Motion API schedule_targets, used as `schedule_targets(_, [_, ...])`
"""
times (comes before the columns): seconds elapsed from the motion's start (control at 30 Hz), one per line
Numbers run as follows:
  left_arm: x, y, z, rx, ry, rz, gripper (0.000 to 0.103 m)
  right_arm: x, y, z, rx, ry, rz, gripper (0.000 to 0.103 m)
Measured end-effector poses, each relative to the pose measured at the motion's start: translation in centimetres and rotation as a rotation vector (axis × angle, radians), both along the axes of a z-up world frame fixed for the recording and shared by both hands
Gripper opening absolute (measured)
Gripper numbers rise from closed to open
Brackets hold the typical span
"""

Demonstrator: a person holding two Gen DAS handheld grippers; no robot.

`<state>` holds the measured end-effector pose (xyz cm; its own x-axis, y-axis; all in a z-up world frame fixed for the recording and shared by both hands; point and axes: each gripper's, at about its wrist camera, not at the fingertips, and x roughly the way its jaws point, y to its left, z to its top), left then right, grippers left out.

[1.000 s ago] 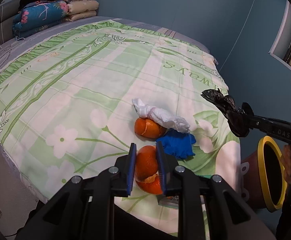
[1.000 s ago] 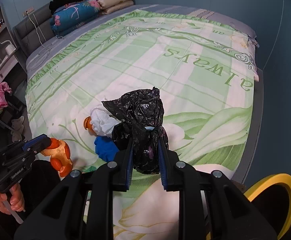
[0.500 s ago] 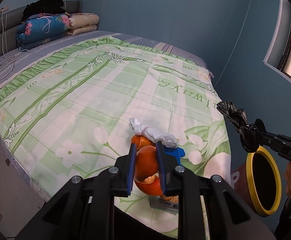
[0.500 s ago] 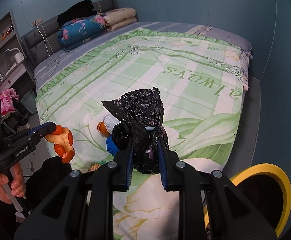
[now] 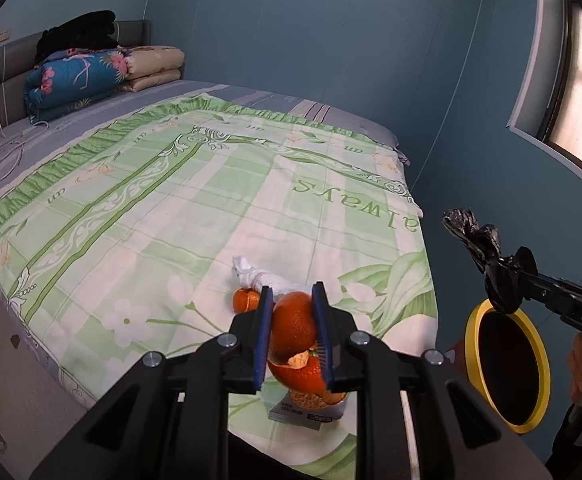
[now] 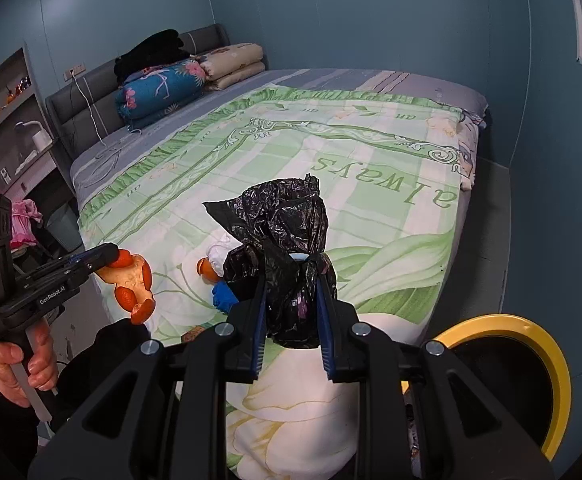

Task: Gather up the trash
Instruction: 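Lift the orange peel and black bag and carry both over the yellow bin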

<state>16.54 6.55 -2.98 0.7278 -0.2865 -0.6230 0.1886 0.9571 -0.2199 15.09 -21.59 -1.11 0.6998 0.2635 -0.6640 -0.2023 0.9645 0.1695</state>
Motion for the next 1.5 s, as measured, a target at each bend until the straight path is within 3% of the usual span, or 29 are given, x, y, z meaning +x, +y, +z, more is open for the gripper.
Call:
schedule_targets(0.83, [-2.4, -7.6, 4.8, -0.005, -0.101, -0.117, 0.019, -6.3, -7.4, 3.8, 0.085, -0.127, -0.124, 0.022])
schedule_targets(1.5, [-3.9, -15.1, 6.7, 0.025, -0.164, -0.258, 0.019, -9.6, -10.7, 5.0, 0.098, -0.153, -0.267, 0.022])
